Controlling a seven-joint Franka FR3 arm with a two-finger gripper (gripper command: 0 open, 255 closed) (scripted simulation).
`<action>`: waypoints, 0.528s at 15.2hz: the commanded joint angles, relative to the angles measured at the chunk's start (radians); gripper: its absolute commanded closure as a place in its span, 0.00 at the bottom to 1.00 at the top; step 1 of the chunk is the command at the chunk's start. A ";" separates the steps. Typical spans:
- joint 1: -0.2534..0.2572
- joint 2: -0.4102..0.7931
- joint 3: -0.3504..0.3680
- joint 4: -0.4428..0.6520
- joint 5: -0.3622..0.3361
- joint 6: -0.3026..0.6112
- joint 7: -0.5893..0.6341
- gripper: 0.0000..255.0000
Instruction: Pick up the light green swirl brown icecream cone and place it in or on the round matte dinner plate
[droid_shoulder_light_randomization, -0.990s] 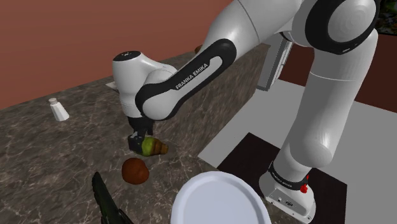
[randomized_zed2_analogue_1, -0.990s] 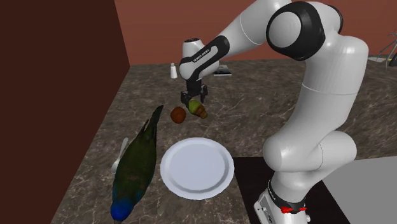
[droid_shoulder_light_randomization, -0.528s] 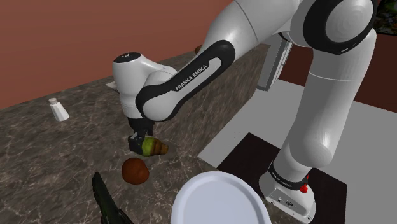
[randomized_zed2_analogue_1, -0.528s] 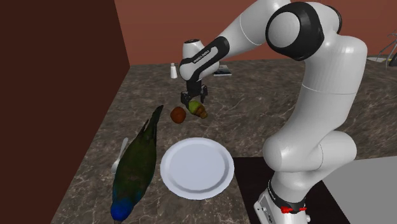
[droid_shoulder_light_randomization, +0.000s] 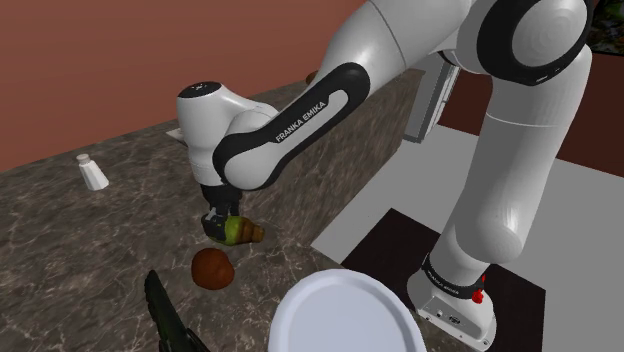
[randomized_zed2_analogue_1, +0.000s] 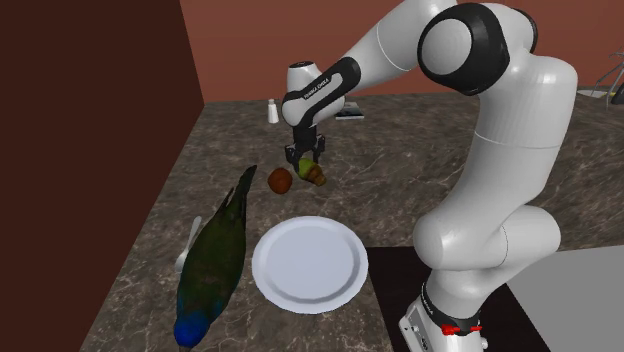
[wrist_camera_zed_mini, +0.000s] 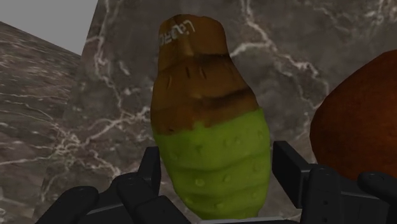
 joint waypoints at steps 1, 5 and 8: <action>0.000 0.001 0.000 -0.001 0.000 0.000 0.000 1.00; -0.004 -0.024 0.005 0.013 0.021 -0.035 -0.016 1.00; -0.008 -0.048 0.008 0.029 0.039 -0.071 -0.030 1.00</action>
